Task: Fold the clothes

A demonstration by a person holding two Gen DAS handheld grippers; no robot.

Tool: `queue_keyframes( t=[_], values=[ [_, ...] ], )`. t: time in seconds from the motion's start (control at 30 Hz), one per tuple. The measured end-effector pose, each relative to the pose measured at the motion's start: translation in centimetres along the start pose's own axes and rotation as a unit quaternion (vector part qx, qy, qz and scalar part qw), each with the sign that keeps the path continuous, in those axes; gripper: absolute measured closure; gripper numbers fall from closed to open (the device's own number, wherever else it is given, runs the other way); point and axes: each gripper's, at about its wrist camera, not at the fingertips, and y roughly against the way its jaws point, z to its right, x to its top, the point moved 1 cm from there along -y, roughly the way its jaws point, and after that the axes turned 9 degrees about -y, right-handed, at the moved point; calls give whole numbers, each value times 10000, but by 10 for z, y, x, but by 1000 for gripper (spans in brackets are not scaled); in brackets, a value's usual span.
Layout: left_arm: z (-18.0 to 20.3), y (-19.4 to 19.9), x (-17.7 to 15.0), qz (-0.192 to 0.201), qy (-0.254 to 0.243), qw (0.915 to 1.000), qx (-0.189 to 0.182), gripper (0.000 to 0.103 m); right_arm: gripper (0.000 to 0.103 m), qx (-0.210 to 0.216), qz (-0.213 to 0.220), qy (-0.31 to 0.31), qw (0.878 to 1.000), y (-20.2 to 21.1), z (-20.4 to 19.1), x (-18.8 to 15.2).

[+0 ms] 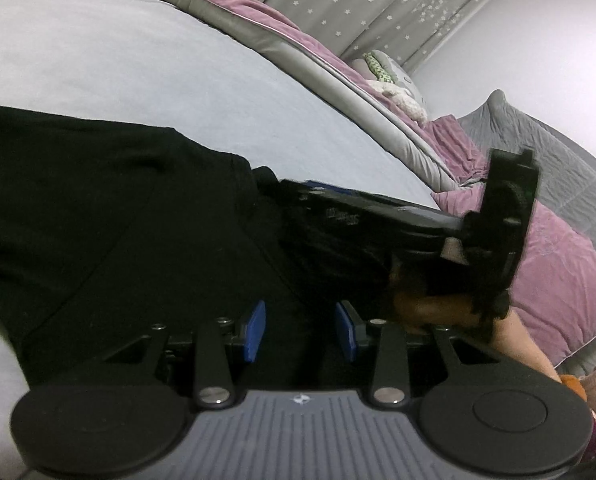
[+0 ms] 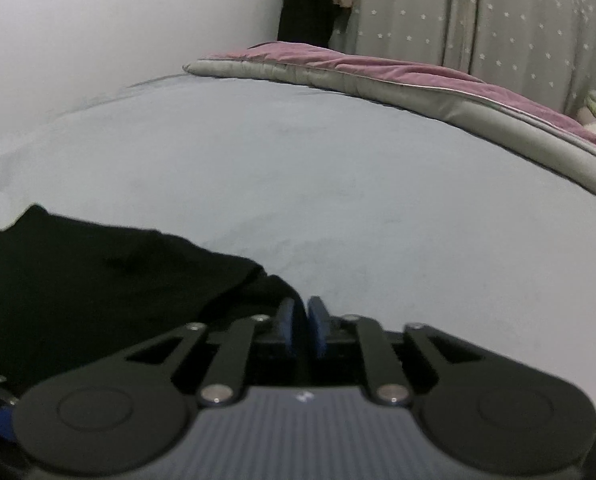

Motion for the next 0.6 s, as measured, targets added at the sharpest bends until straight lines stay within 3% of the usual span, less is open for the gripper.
queue_keyframes(
  t=[0.33, 0.43, 0.6],
  values=[
    [-3, -1, 0, 5, 18, 10000, -17, 66, 68, -471, 156, -519, 9974, 53, 77, 1],
    [-3, 0, -1, 4, 10, 10000, -16, 66, 60, -542, 103, -453, 9974, 61, 87, -8],
    [-2, -1, -2, 0, -4, 10000, -11, 66, 58, -960, 21, -258, 9950, 59, 94, -17]
  ],
)
